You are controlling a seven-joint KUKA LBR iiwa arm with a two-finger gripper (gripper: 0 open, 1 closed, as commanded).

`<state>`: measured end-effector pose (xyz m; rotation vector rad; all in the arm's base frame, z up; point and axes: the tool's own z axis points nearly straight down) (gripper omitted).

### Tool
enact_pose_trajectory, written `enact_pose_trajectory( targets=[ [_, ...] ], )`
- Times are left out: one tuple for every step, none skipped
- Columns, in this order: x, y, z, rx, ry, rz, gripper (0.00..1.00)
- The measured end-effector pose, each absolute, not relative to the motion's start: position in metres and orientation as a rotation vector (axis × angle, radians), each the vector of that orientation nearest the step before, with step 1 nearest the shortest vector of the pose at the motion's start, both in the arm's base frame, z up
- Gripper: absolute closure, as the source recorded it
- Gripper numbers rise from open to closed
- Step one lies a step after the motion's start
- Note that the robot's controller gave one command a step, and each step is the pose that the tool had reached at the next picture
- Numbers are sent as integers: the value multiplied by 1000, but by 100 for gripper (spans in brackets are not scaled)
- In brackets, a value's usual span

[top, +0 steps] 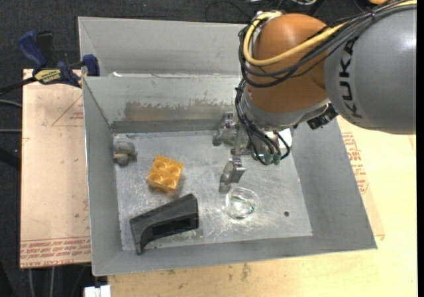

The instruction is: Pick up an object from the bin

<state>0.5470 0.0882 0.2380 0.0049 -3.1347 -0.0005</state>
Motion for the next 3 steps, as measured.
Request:
enact_pose_trajectory(
  targets=[
    [549,88,242,1,-3143,-2,0],
    [538,114,197,-69,-3149,-3,0],
    [555,153,155,8,-3144,-3,0]
  ],
)
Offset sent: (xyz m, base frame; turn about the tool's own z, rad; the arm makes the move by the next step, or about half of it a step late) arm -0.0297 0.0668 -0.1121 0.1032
